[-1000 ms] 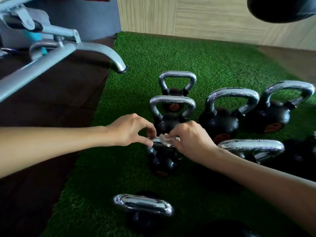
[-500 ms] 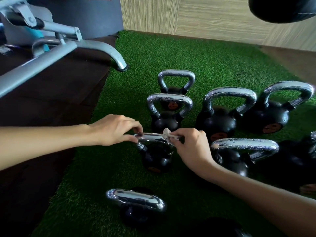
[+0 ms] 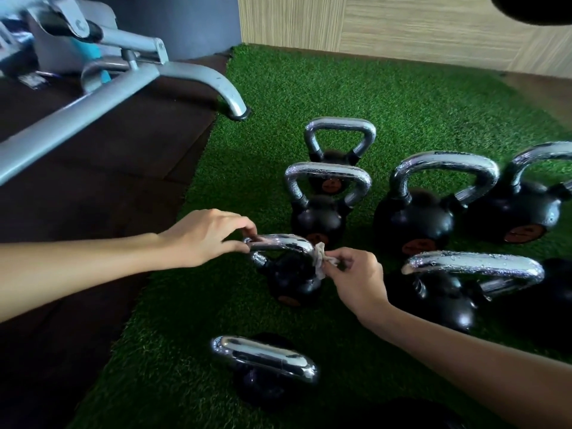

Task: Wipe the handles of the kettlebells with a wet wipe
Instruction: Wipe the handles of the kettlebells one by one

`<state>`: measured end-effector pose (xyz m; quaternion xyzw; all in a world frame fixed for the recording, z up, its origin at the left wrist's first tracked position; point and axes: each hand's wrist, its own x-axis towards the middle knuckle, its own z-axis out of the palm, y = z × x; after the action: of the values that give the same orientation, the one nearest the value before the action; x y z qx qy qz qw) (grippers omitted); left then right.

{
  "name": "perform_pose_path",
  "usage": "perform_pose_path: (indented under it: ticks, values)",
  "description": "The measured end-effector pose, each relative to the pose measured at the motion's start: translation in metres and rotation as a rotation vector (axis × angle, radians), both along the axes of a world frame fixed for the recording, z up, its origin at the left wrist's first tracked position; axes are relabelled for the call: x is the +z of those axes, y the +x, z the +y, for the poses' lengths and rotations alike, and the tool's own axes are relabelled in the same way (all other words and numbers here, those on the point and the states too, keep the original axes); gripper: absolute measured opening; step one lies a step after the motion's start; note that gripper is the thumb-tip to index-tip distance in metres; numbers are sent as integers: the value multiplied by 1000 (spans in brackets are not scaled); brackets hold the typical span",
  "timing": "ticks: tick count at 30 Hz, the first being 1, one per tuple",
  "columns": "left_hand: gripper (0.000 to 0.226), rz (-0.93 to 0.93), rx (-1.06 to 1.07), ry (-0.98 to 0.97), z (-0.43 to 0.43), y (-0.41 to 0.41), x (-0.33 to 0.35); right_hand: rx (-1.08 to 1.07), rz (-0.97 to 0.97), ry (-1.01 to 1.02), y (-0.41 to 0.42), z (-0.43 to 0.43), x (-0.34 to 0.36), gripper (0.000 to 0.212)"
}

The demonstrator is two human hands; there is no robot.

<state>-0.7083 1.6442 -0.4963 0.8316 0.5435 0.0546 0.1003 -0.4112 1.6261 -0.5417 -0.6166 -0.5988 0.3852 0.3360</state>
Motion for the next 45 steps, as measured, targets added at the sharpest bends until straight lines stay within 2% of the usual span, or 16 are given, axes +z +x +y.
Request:
perform_pose_path:
  ticks: [4,7,10,15,19,21,24,26,29,35,38,40,42,43,45]
  values:
    - [35,-39,-18,-14,3,7,3,-36,65,16,2,8,18,9]
    - [34,-61,-69,0,2,18,7,32,163,61,-2,12,47,10]
    - [31,-11,-124,39,3,41,14,119,215,20,-8,14,76,15]
    - [27,43,-145,66,5,76,24,49,330,-79,-7,14,98,15]
    - [23,-116,-96,-85,3,59,30,76,349,-218,-7,10,105,15]
    - [28,-302,-18,-147,0,48,34,108,337,-266,-11,9,106,17]
    - [36,-540,80,-24,-6,39,46,108,357,-286,-18,11,105,17]
    - [40,-591,97,34,-14,41,55,111,368,-281,-23,13,104,21]
    - [44,-628,116,12,-22,51,58,132,395,-295,-32,13,102,23]
    - [40,-723,193,17,-21,54,44,173,421,-445,-40,20,100,26]
    - [31,-764,176,15,-20,55,38,225,354,-414,-39,27,99,20]
    - [24,-752,138,38,-16,57,34,156,303,-356,-39,28,97,17]
    - [17,-680,94,17,-11,56,30,51,253,-280,-38,30,96,25]
    - [15,-631,83,-10,-9,55,27,24,174,-197,-35,31,94,29]
    - [13,-567,97,-63,-5,53,18,72,-163,-23,-24,33,90,27]
